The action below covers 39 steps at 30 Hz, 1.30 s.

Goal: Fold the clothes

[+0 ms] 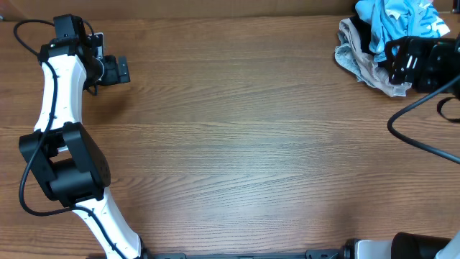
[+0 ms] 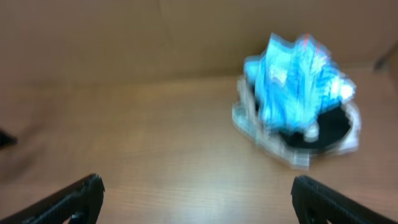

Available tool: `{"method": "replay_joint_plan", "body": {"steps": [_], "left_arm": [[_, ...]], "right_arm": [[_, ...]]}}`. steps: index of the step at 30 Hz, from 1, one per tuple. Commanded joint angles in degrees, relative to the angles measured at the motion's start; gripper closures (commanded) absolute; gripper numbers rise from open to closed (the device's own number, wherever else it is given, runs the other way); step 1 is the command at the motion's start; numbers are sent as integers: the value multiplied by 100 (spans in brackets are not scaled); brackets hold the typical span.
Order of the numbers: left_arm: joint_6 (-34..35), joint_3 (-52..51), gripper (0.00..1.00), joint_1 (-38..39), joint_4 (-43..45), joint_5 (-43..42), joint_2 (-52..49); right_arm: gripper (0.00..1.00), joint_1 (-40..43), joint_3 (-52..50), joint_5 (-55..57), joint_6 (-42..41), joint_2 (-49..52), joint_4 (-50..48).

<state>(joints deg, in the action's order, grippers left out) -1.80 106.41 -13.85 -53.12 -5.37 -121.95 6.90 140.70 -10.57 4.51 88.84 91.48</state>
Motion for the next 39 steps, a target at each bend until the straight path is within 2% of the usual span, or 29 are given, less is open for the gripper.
{"method": "replay_joint_plan", "body": {"steps": [1,3,6,13,14,15,22,30,35,39], "left_arm": [[55,-31,0,42,4,-44,-31],[55,-31,0,42,4,-42,-31],[55,-31,0,42,4,-44,-31],[55,-31,0,42,2,-44,-31],[55,-31,0,42,4,-44,-31],[55,-31,0,42,4,-44,-31],[55,-31,0,42,4,-44,-31],[55,-31,0,42,2,-44,-31],[55,-31,0,42,4,-44,-31],[55,-31,0,42,4,-44,-31]], "right_arm": [[0,-177,-216,46,-9,-367,-610],[0,-280,-654,59,-9,-651,-1038],[0,-352,-1825,59,-7,-1276,-1974],[0,-330,-5545,61,-9,-3233,-4240],[0,-330,-6671,59,-9,-3934,-4843],[0,-330,-7246,61,-9,-4321,-5141],[0,-328,-10404,61,-9,-6636,-6596],[0,-330,-12937,-201,-31,-8081,-8183],[0,-330,-13593,-201,-31,-8494,-8745],[0,-330,-13833,-243,-31,-8852,-8841]]}}
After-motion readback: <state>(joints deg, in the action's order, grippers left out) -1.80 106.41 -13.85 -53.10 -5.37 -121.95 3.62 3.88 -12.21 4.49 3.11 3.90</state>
